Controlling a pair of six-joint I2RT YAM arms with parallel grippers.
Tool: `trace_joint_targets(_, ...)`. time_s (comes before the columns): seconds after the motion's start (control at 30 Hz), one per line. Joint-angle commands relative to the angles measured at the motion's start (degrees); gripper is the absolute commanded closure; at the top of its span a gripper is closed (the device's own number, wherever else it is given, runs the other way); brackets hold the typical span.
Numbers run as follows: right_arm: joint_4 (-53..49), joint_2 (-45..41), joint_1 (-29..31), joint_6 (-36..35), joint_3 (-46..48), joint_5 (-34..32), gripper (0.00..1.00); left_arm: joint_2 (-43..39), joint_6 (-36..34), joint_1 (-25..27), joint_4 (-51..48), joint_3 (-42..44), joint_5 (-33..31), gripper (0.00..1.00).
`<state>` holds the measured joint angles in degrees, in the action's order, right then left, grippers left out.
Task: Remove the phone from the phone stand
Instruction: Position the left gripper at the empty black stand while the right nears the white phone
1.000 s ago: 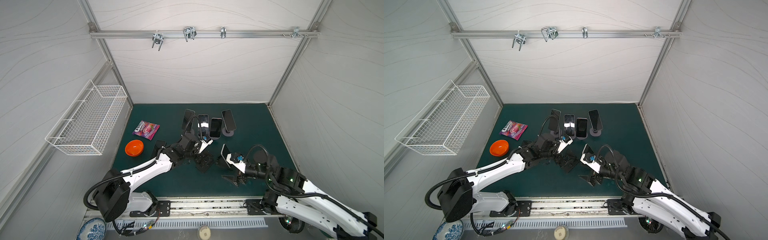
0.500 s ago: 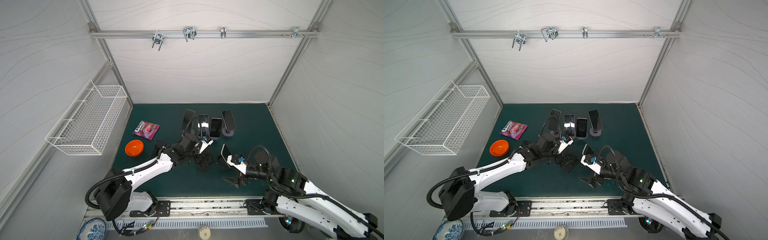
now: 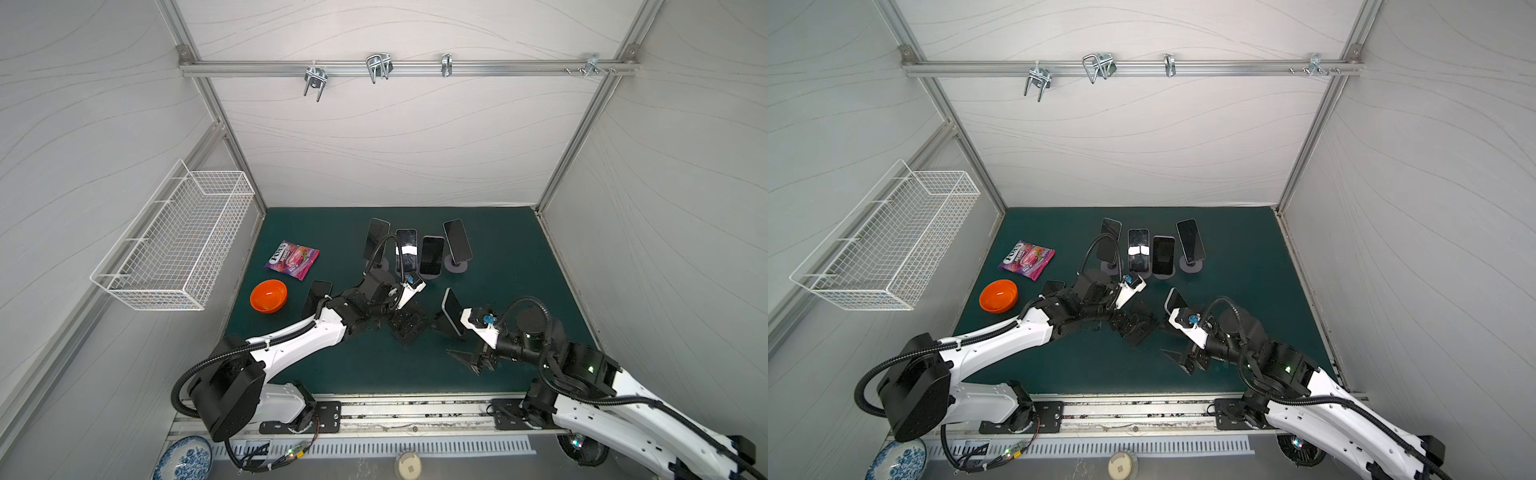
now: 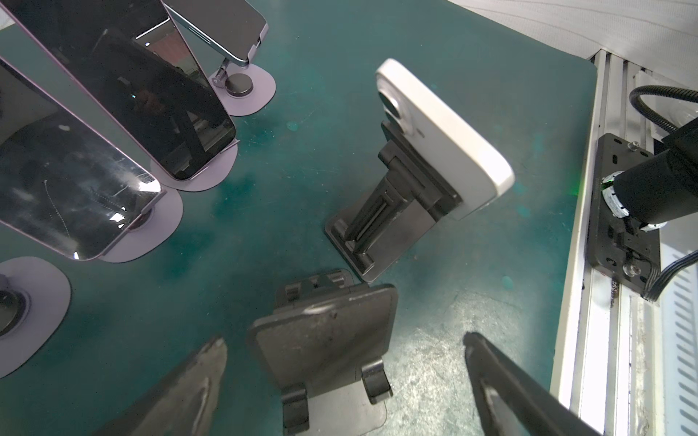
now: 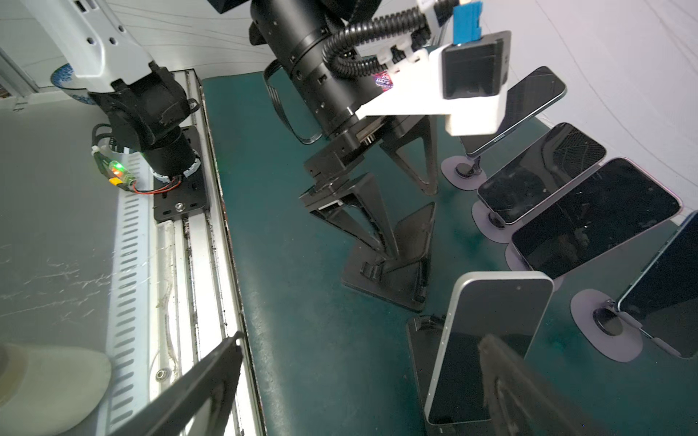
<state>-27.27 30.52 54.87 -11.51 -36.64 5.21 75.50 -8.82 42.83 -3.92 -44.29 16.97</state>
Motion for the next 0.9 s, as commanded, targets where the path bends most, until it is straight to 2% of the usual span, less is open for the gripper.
trace_joint_targets(0.0,3.6,-0.8,-1.0,-0.3,0.5,-1.4,0.01,0.6,-0.7,0.2,2.7,-0.3,0.9,0.01)
trace_joint_targets(0.23,3.9,0.1,-2.8,1.6,1.3,-3.6,0.01,1.9,-1.1,0.3,3.0,-1.0,1.3,0.01)
trace_joint_targets(0.5,5.9,-1.4,-9.1,8.0,4.3,1.3,0.06,3.3,-2.3,0.4,1.9,-2.0,1.5,0.01)
trace_joint_targets(0.87,4.7,-1.4,-10.9,5.0,4.1,2.0,0.07,4.1,3.1,1.2,4.5,-0.5,-5.5,0.01)
